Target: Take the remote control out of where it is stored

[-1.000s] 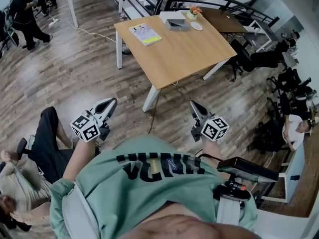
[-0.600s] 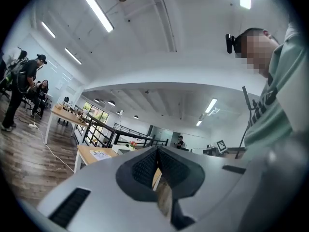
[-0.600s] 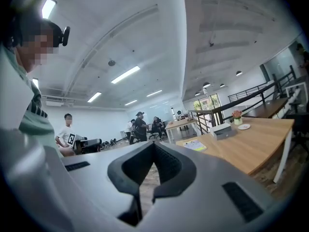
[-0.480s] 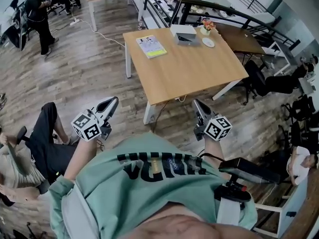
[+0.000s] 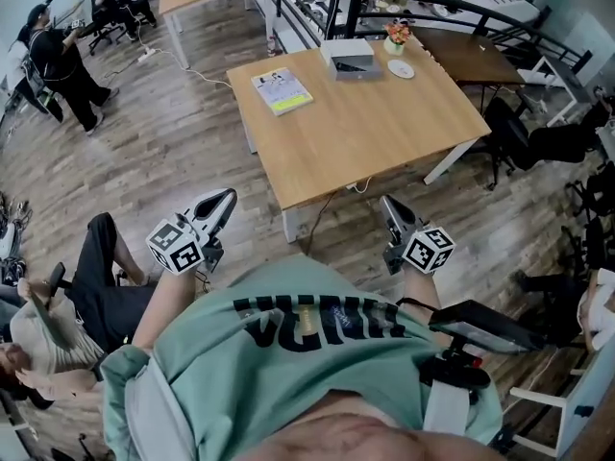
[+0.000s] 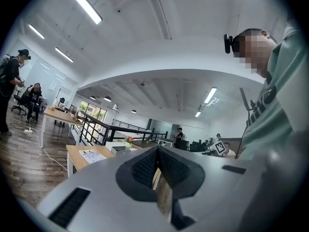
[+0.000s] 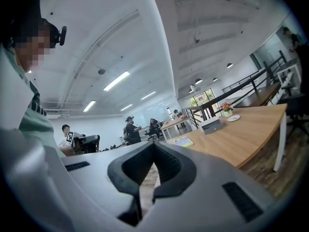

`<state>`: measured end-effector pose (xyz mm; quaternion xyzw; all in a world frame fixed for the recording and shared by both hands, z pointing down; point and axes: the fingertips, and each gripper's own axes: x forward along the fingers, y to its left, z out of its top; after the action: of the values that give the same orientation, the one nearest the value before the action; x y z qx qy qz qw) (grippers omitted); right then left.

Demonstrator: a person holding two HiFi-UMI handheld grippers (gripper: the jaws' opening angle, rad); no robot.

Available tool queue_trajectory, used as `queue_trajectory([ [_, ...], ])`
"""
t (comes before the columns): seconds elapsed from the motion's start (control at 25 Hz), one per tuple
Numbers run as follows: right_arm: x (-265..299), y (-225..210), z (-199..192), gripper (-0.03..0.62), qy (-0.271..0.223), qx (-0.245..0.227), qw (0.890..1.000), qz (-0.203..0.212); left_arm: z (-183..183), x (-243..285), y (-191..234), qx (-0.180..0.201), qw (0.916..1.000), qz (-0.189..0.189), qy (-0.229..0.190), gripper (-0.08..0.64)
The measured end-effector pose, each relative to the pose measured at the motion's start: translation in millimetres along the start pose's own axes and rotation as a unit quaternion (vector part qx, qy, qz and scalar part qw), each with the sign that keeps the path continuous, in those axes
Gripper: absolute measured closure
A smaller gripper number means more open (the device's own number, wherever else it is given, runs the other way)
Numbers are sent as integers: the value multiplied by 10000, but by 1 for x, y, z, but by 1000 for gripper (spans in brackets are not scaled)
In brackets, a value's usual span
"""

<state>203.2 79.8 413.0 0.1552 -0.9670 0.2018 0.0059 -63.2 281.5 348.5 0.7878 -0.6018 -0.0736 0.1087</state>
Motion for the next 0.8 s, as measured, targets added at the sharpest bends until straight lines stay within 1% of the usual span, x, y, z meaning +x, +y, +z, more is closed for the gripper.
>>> queue_trajectory([
  [0.08, -2, -13, -1, 588, 12, 46, 9999, -120, -1, 13, 7, -41, 10000, -60, -5, 555],
  [0.2, 0, -23, 1, 588, 12, 56, 9995, -326, -3, 31, 18, -112, 9996, -250, 42, 555],
  [0.4, 20, -35, 11, 588, -65, -141, 9968, -782, -7, 67, 63, -233, 9968, -761, 66, 555],
  [0.52, 44, -35, 23, 588, -168, -140, 9943, -1046, 6, 87, 100, -285, 9944, -1018, 55, 555],
  [0.68, 80, -24, 37, 588, -178, -305, 9907, -1314, 35, 101, 148, -217, 9910, -1324, 21, 555],
  [0.8, 113, -17, 47, 588, -259, -286, 9891, -1420, 46, 108, 184, -259, 9888, -1472, 12, 555],
])
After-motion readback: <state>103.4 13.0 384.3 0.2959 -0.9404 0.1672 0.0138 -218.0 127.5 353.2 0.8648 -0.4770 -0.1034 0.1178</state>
